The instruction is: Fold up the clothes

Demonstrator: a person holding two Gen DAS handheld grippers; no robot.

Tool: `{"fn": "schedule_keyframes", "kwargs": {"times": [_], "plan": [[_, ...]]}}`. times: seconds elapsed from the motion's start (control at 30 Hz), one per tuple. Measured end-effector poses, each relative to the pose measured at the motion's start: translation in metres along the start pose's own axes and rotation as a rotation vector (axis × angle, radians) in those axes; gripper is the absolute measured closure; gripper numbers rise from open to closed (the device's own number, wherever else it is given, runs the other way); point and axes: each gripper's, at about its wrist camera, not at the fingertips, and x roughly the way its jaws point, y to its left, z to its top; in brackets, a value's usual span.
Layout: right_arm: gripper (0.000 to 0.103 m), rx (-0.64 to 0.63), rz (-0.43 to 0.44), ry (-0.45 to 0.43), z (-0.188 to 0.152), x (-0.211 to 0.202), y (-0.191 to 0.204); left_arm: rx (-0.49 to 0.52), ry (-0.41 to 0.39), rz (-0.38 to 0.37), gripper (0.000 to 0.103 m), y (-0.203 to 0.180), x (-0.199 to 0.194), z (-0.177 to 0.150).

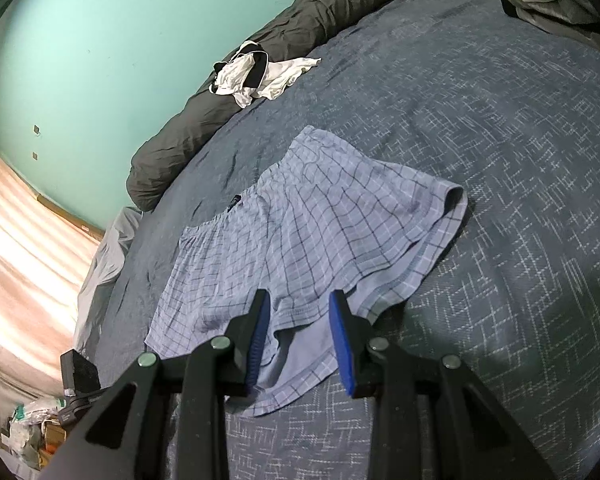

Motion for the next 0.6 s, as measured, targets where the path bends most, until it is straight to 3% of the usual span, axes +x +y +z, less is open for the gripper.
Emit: {"fn": "schedule_keyframes", "kwargs": {"times": [0.27, 0.6], "plan": [[0.073, 0.0, 0.002, 0.003, -0.0013, 0.0012, 0.0006, -0.008, -0.006, 0.07, 0.103, 0.0112, -0.0024, -0.0005], [0.073, 0.002, 0.007, 0.004, -0.0004, 0.0034, 0.0023, -0.038, 0.013, 0.061, 0.102, 0.0085, -0.0015, -0.0057]]}}
